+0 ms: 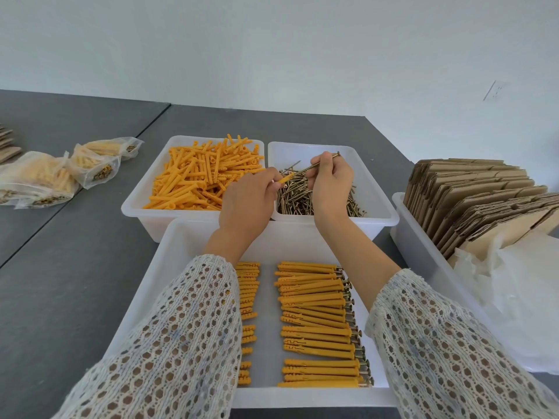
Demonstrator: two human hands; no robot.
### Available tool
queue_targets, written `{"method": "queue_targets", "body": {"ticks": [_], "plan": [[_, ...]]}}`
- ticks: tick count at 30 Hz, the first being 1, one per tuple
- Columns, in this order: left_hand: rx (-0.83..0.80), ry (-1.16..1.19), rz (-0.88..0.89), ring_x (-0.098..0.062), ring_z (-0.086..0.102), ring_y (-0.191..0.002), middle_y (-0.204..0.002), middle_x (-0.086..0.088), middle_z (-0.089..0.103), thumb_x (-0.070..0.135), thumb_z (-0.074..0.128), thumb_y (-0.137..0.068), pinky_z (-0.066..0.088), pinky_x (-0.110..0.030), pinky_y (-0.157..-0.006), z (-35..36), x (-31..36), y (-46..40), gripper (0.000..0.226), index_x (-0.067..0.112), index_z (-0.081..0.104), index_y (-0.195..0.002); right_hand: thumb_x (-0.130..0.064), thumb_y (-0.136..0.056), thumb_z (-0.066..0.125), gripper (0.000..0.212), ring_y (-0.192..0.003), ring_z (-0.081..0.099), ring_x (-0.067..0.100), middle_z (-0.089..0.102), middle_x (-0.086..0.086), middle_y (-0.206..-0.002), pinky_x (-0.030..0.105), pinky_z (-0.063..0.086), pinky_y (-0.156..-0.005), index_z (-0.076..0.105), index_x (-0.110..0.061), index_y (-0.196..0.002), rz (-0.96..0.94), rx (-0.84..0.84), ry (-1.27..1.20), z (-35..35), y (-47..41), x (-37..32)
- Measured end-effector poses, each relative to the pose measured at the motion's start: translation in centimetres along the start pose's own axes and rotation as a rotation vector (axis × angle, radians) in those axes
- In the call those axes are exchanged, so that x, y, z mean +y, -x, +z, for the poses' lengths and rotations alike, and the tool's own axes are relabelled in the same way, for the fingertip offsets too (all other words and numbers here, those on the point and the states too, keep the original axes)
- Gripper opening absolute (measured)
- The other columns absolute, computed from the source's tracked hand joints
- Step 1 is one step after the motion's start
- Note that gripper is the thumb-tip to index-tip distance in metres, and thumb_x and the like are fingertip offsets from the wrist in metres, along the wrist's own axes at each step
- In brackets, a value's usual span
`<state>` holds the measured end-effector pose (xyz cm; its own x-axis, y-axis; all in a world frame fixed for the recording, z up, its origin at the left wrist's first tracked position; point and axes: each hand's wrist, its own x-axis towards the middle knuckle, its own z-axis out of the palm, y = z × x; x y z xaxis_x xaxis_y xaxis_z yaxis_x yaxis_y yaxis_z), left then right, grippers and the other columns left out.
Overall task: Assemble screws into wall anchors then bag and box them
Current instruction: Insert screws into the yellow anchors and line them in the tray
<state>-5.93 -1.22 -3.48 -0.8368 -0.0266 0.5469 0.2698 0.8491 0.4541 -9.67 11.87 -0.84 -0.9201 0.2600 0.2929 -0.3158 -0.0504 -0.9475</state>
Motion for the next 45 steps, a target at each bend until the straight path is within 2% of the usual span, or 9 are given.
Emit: {"method": "queue_targets", "body": {"ticks": [7,16,24,27,31,34,36,41,45], "plan": [[0.007,0.008,-0.029,-0.019,0.058,-0.077,-0.082,0.007,0.067,0.026,0.043,-0.106,0.048,-0.039,-0.061,0.2,-0.4,0.0,0.019,0.022,0.06,-0.102,-0.008,-0.102,0.044,0.027,-0.053,0.046,0.013,0.054,0.006,-0.064,0.027,0.042,-0.056,0.064,0.0,-0.085,0.006,-0.241,0.126,0.5,0.5,0.1],[0.014,0.02,0.009,-0.016,0.056,-0.075,-0.079,0.01,0.065,0.025,0.042,-0.105,0.047,-0.035,-0.059,0.4,-0.4,0.0,0.02,0.022,0.062,-0.101,-0.015,-0.105,0.038,0.03,-0.048,0.047,0.008,0.056,0.005,-0.065,0.019,0.043,-0.049,0.058,-0.002,-0.089,0.014,0.092,-0.093,-0.6,-0.7,0.0],[0.047,0.032,0.02,-0.009,0.054,-0.069,-0.078,0.01,0.066,0.024,0.045,-0.103,0.045,-0.034,-0.057,0.7,-0.8,-0.2,0.017,0.024,0.061,-0.098,-0.011,-0.102,0.045,0.025,-0.049,0.045,0.012,0.054,0.005,-0.064,0.024,0.04,-0.053,0.064,0.001,-0.091,-0.003,-0.257,0.102,0.5,0.2,0.5],[0.091,0.159,-0.014,-0.003,0.055,-0.066,-0.077,0.013,0.067,0.022,0.046,-0.103,0.042,-0.03,-0.058,0.5,-0.4,-0.2,0.017,0.025,0.06,-0.095,-0.029,-0.104,0.045,0.028,-0.044,0.041,0.01,0.056,0.003,-0.065,0.021,0.036,-0.044,0.057,-0.004,-0.109,0.032,-0.321,0.053,0.4,0.3,0.3],[0.08,0.591,-0.174,-0.014,0.066,-0.083,-0.077,0.009,0.072,0.018,0.051,-0.102,0.05,-0.027,-0.078,-0.8,1.1,-1.2,0.013,0.018,0.064,-0.098,-0.042,-0.106,0.029,0.042,-0.042,0.039,0.012,0.056,0.003,-0.065,0.022,0.034,-0.043,0.053,-0.008,-0.116,0.148,-0.217,0.017,0.0,-0.5,0.4],[-0.198,0.702,-0.175,-0.009,0.065,-0.07,-0.081,0.008,0.076,0.024,0.057,-0.1,0.048,-0.015,-0.06,-2.7,2.3,-1.7,0.013,0.018,0.068,-0.1,-0.035,-0.107,0.026,0.042,-0.05,0.042,0.014,0.056,0.004,-0.068,0.026,0.037,-0.051,0.057,-0.007,-0.11,0.277,-0.066,0.053,-0.8,-1.6,1.0],[-0.561,0.65,-0.148,-0.001,0.064,-0.071,-0.089,0.009,0.076,0.032,0.058,-0.099,0.046,-0.015,-0.058,-3.6,3.2,-1.7,0.014,0.023,0.069,-0.099,-0.026,-0.105,0.029,0.035,-0.05,0.041,0.015,0.055,0.005,-0.069,0.027,0.036,-0.049,0.058,-0.007,-0.098,0.361,-0.014,0.012,-1.4,-2.4,1.3],[-1.429,0.39,-0.104,-0.007,0.072,-0.084,-0.095,0.008,0.077,0.034,0.061,-0.098,0.049,-0.018,-0.063,-2.3,6.8,-0.2,0.013,0.022,0.063,-0.093,-0.006,-0.097,0.032,0.024,-0.045,0.036,0.013,0.048,0.005,-0.061,0.022,0.033,-0.044,0.056,-0.003,-0.096,0.504,-0.029,-0.124,-2.3,-3.6,1.5],[-1.628,0.232,-0.133,-0.005,0.071,-0.081,-0.085,0.011,0.074,0.028,0.066,-0.096,0.05,-0.02,-0.07,-0.3,8.6,1.8,0.012,0.021,0.063,-0.086,-0.004,-0.096,0.038,0.021,-0.045,0.043,0.014,0.052,0.006,-0.062,0.022,0.039,-0.044,0.058,-0.004,-0.088,0.56,-0.142,-0.133,-2.8,-4.0,1.6]]}}
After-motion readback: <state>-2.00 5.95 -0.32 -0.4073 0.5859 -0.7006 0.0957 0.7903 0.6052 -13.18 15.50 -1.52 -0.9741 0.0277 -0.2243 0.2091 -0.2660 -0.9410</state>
